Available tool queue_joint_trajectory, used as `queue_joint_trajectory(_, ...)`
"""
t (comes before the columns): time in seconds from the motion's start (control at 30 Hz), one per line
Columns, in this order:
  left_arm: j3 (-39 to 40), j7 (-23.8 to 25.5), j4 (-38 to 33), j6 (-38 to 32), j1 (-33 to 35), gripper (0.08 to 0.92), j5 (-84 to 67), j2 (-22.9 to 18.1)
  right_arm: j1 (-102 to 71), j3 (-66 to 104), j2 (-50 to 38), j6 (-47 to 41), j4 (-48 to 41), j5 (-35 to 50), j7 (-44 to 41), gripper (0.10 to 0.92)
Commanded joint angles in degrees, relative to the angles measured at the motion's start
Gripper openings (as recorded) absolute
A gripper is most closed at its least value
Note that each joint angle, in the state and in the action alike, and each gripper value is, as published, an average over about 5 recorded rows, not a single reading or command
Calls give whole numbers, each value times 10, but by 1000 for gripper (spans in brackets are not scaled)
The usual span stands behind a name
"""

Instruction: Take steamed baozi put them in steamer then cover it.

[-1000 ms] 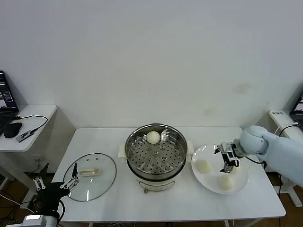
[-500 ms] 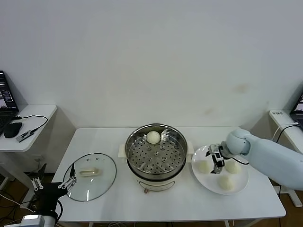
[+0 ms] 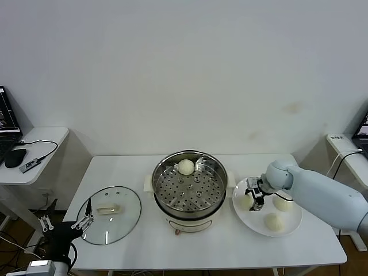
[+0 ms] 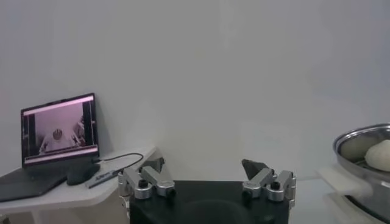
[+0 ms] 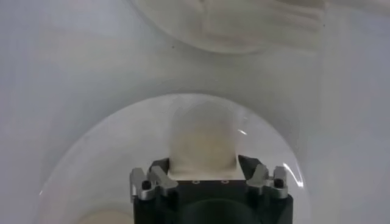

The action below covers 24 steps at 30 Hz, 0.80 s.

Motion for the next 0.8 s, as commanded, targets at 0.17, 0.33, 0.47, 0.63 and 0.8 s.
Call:
queue_joint_trajectory(0.17,-1,-1,-1,0,-1,823,-1,1,6,4,3,3,-4,-6,-20,590)
queue_joint_trajectory(0.33,-1,-1,-2,1,-1,823,-2,3,59,-6,-26,7,20,7,-54,585)
queue_joint_trajectory(0.47,0,-1,-3,2,-3,823,-3,4,126,-32,-58,2,47,33,-69,580)
queue_joint_trajectory(0.63,4,0,-7,2,-4,823,-5,6,232,-90,-95,-11,90,89,-77,581)
queue_joint_trajectory(0.8,10,-1,-10,3,-8,823,-6,7,377,-159,-88,-30,119,157,-73,585)
